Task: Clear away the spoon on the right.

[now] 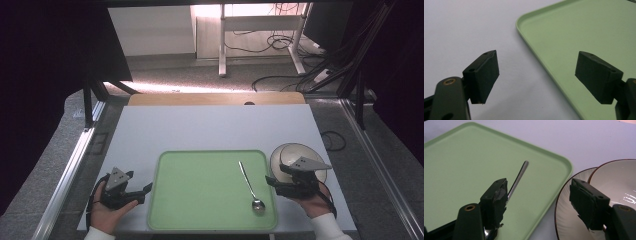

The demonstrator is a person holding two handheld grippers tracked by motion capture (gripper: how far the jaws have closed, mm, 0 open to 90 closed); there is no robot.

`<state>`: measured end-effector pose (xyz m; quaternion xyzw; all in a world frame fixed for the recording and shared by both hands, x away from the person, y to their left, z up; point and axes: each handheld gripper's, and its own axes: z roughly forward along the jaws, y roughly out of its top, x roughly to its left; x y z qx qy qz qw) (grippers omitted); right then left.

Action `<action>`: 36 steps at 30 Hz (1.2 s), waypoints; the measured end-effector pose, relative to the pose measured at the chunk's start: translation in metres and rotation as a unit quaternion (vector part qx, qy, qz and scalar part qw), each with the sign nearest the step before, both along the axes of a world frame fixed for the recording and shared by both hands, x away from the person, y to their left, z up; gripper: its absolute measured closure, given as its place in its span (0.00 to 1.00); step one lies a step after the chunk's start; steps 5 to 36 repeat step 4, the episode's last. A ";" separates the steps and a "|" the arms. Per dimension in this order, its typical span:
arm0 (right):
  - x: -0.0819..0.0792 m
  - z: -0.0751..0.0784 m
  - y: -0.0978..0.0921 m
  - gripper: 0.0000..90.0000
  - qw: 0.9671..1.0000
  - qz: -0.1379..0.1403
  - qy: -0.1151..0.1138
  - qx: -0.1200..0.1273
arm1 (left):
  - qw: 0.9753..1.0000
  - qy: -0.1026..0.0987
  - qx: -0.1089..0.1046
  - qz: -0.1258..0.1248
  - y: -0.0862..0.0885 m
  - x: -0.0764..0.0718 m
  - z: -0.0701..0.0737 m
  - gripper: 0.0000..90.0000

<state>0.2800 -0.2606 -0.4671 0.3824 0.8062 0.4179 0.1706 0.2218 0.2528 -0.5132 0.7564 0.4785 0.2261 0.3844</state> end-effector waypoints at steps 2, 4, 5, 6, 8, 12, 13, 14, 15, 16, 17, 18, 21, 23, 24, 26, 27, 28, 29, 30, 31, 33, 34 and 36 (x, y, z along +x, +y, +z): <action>0.000 0.001 0.001 0.35 1.000 -0.001 -0.001 0.005 | 1.000 0.000 0.000 0.000 0.000 0.000 0.000 0.21; -0.001 0.003 0.003 0.35 1.000 0.003 -0.003 0.005 | 1.000 0.001 0.000 0.000 0.000 0.000 0.000 0.21; -0.001 0.003 0.003 0.35 1.000 0.003 -0.003 0.005 | 1.000 0.001 0.000 0.000 0.000 0.000 0.000 0.21; -0.001 0.003 0.003 0.35 1.000 0.003 -0.003 0.005 | 1.000 0.001 0.000 0.000 0.000 0.000 0.000 0.21; -0.001 0.003 0.003 0.35 1.000 0.003 -0.003 0.005 | 1.000 0.001 0.000 0.000 0.000 0.000 0.000 0.21; -0.001 0.003 0.003 0.35 1.000 0.003 -0.003 0.005 | 1.000 0.001 0.000 0.000 0.000 0.000 0.000 0.21; -0.001 0.003 0.003 0.35 1.000 0.003 -0.003 0.005 | 1.000 0.001 0.000 0.000 0.000 0.000 0.000 0.21; -0.001 0.003 0.003 0.35 1.000 0.003 -0.003 0.005 | 1.000 0.001 0.000 0.000 0.000 0.000 0.000 0.21; -0.001 0.003 0.003 0.35 1.000 0.003 -0.003 0.005 | 1.000 0.001 0.000 0.000 0.000 0.000 0.000 0.21; -0.001 0.003 0.003 0.35 1.000 0.003 -0.003 0.005 | 1.000 0.001 0.000 0.000 0.000 0.000 0.000 0.21; -0.001 0.003 0.003 0.35 1.000 0.003 -0.003 0.005 | 1.000 0.001 0.000 0.000 0.000 0.000 0.000 0.21; -0.001 0.003 0.003 0.35 1.000 0.003 -0.003 0.005 | 1.000 0.001 0.000 0.000 0.000 0.000 0.000 0.21; -0.001 0.003 0.003 0.35 1.000 0.003 -0.003 0.005 | 1.000 0.001 0.000 0.000 0.000 0.000 0.000 0.21; -0.001 0.003 0.003 0.35 1.000 0.003 -0.003 0.005 | 1.000 0.001 0.000 0.000 0.000 0.000 0.000 0.21; -0.001 0.003 0.003 0.35 1.000 0.003 -0.003 0.005 | 1.000 0.001 0.000 0.000 0.000 0.000 0.000 0.21; -0.001 0.003 0.003 0.35 1.000 0.003 -0.003 0.005 | 1.000 0.001 0.000 0.000 0.000 0.000 0.000 0.21; -0.001 0.003 0.003 0.35 1.000 0.003 -0.003 0.005 | 1.000 0.001 0.000 0.000 0.000 0.000 0.000 0.21; -0.001 0.003 0.003 0.35 1.000 0.003 -0.003 0.005 | 1.000 0.001 0.000 0.000 0.000 0.000 0.000 0.21; -0.001 0.003 0.003 0.35 1.000 0.003 -0.003 0.005 | 1.000 0.001 0.000 0.000 0.000 0.000 0.000 0.21; -0.001 0.003 0.003 0.35 1.000 0.003 -0.003 0.005 | 1.000 0.001 0.000 0.000 0.000 0.000 0.000 0.21; -0.001 0.003 0.003 0.35 1.000 0.003 -0.003 0.005 | 1.000 0.001 0.000 0.000 0.000 0.000 0.000 0.21; -0.001 0.003 0.003 0.35 1.000 0.003 -0.003 0.005 | 1.000 0.001 0.000 0.000 0.000 0.000 0.000 0.21; -0.001 0.003 0.003 0.35 1.000 0.003 -0.003 0.005 | 1.000 0.001 0.000 0.000 0.000 0.000 0.000 0.21; -0.001 0.003 0.003 0.35 1.000 0.003 -0.003 0.005 | 1.000 0.001 0.000 0.000 0.000 0.000 0.000 0.21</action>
